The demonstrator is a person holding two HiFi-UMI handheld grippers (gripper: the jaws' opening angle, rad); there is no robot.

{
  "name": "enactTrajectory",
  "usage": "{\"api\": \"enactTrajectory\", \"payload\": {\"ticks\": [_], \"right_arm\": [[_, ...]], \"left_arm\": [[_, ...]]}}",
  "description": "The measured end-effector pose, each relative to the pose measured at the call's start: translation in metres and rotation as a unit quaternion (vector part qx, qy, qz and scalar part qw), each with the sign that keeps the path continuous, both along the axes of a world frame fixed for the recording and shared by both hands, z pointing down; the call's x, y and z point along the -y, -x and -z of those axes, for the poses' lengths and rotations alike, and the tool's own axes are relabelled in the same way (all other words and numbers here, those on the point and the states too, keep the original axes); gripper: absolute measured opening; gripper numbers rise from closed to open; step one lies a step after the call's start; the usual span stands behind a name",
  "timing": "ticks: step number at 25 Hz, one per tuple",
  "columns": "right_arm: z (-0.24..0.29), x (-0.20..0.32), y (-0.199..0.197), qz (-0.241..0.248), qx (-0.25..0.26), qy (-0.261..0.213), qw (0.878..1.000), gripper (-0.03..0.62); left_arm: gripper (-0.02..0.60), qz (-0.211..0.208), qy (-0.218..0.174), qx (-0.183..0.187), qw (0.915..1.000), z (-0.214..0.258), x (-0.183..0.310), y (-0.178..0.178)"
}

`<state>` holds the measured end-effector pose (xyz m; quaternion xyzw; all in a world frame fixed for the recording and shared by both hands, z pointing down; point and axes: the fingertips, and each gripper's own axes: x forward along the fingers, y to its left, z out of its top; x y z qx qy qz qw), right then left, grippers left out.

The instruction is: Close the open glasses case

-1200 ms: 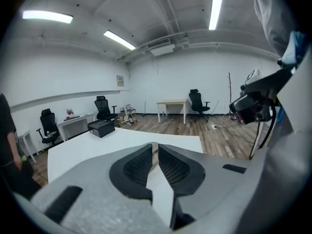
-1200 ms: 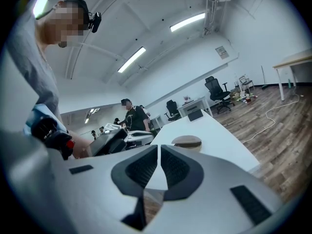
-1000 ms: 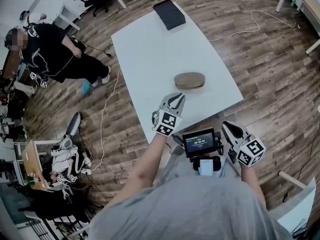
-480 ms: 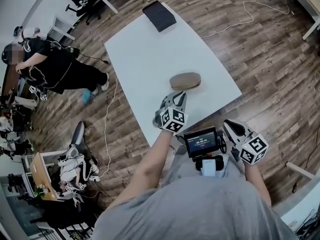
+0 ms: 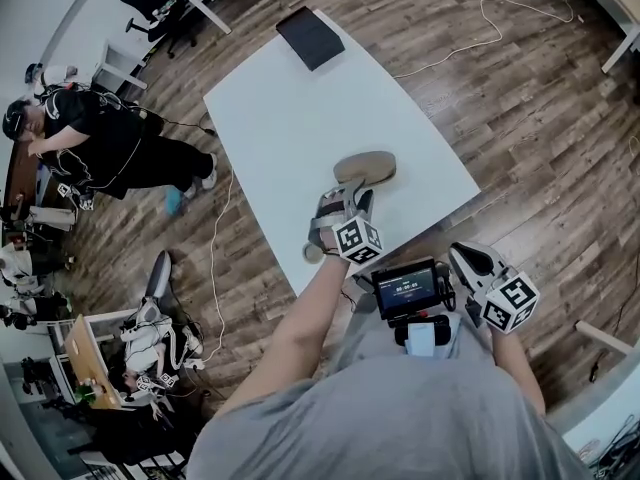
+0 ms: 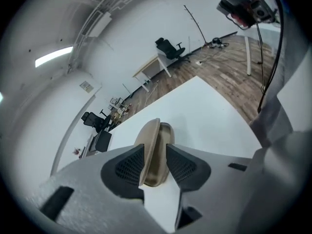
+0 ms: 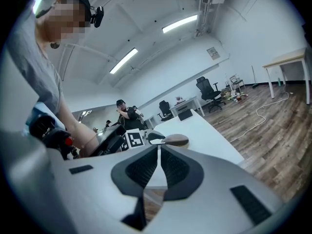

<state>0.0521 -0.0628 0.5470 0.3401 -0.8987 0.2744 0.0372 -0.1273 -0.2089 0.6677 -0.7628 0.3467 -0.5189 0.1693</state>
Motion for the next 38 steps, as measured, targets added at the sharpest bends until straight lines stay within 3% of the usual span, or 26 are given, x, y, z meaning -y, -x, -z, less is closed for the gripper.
{"api": "enactTrajectory", "payload": {"ticks": [5,11,24,38], "right_arm": [[-0.002,0.002,-0.007,-0.007,-0.003,0.006,1.0,0.034],[-0.003,0.004,-0.011,-0.015,-0.004,0.01,1.0,0.034],[-0.008,0.01,-0.014,-0.021,-0.003,0.017,1.0,0.034],[-0.01,0.008,-0.011,-0.022,-0.01,0.023,0.999,0.034]], "left_arm": [[0.126,0.0,-0.02,0.051,0.9985,-0.009,0.011,0.003],[0.124,-0.009,-0.017,0.116,0.993,-0.024,0.017,0.011],[0.121,-0.007,-0.008,0.131,0.9913,-0.031,0.017,0.011],[0.121,-0.013,0.01,0.191,0.9815,-0.05,0.009,0.015]]}}
